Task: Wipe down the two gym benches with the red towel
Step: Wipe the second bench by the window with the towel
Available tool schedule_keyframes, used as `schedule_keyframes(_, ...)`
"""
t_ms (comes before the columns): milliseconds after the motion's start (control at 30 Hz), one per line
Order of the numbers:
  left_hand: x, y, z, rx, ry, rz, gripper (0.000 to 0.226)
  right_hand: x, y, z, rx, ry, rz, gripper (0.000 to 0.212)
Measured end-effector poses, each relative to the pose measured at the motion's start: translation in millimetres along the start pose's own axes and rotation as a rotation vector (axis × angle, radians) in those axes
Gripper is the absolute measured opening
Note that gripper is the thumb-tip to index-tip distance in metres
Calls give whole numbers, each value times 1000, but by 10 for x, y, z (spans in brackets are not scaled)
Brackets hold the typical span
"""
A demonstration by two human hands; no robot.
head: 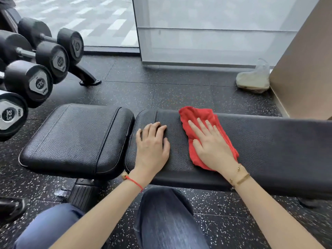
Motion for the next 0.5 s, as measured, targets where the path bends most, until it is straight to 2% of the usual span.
schedule_keyframes(133,-42,16,6,-3,-17,7,44,-239,-373,97,-18,21,-176,60)
schedule_keyframes(200,-52,7,22,-5,-13,19,44,-152,-594,96,-9,45,-192,60)
schedule_keyframes(333,-75,-1,53,-6,2,31,43,184,-632,31,8,34,-61,61)
schedule_keyframes(500,-62,1,56,-30,32,32,42,289,-3,-23,17,30,101,62)
Point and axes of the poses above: each hand's wrist, its own y-axis away from the middle knuckle, its own z-axis out of the back of the hand, x = y × z, the point moved 3 cm from there along -y, towards the middle knuckle, and after that the axes turned 5 degrees about x, right-handed, at the moved point
